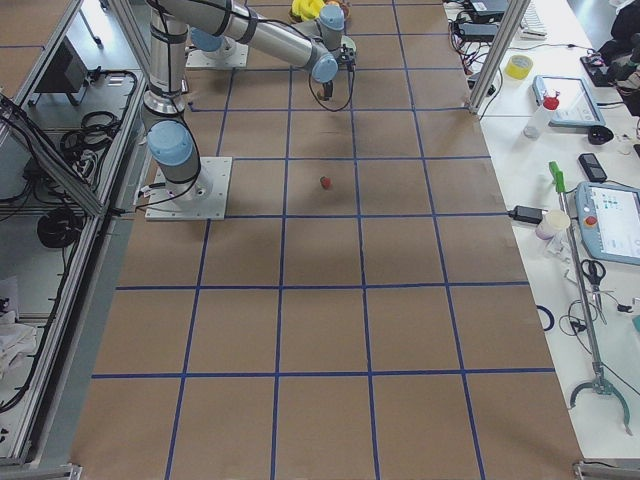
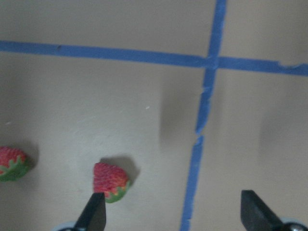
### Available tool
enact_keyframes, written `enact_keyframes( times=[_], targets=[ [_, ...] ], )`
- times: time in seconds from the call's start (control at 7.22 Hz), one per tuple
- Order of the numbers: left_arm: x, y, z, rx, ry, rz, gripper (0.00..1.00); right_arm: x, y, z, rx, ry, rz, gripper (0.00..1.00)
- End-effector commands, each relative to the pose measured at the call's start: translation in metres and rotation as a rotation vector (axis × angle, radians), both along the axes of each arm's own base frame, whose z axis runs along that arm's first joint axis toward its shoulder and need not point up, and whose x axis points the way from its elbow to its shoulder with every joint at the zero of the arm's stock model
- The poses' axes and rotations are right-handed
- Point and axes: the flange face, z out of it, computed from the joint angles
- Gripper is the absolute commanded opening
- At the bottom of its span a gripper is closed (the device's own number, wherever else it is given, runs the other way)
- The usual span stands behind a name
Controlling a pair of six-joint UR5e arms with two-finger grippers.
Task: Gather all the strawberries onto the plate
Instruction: 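Reach the right gripper to the farthest strawberry and grasp it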
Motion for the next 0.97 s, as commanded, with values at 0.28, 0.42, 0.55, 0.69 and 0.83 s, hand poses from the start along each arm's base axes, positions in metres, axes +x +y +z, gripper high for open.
enact_keyframes(
  times=[0.28,0.42,0.55,0.69,0.83],
  targets=[
    [0.000,0.000,0.000,0.002,-0.001,-0.001,1.00,-0.179,-0.050,0.042,0.044,0.217,-0.057,1.00],
    [0.000,0.000,0.000,0.002,-0.001,0.001,1.00,-0.214,-0.043,0.033,0.063,0.282,-0.098,1.00],
    [0.000,0.000,0.000,0.002,-0.001,0.001,1.00,-0.240,-0.028,0.022,0.062,0.279,-0.138,1.00],
    [0.000,0.000,0.000,0.002,-0.001,-0.001,1.00,-0.265,-0.023,0.006,0.045,0.272,-0.163,1.00],
    [0.000,0.001,-0.001,0.004,-0.001,-0.001,1.00,-0.280,-0.011,-0.013,0.052,0.248,-0.172,1.00]
  ],
)
